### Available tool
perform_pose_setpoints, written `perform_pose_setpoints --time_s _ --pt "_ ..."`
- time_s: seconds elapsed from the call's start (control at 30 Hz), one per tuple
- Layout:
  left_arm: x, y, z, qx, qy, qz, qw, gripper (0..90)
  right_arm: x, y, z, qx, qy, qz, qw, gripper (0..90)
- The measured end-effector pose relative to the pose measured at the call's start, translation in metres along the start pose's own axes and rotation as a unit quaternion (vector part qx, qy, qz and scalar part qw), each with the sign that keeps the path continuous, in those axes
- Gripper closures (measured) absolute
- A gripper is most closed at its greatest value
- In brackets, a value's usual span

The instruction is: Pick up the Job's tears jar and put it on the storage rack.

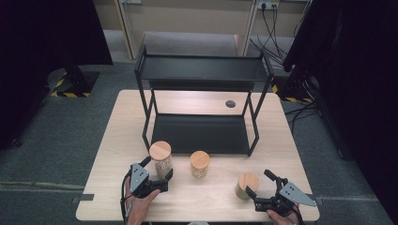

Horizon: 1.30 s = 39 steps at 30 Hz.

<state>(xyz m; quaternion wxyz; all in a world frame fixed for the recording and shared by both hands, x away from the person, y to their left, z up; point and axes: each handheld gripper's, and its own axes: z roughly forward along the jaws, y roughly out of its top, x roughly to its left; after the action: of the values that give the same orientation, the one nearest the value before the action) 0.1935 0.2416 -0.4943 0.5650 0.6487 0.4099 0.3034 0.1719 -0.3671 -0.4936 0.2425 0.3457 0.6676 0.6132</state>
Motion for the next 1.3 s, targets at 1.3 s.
perform_pose_setpoints --time_s 1.3 --pt "0.003 0.012 0.018 0.011 -0.003 0.024 0.9996 25.1 0.001 0.000 0.001 0.001 0.004 -0.004 1.0000 0.5"
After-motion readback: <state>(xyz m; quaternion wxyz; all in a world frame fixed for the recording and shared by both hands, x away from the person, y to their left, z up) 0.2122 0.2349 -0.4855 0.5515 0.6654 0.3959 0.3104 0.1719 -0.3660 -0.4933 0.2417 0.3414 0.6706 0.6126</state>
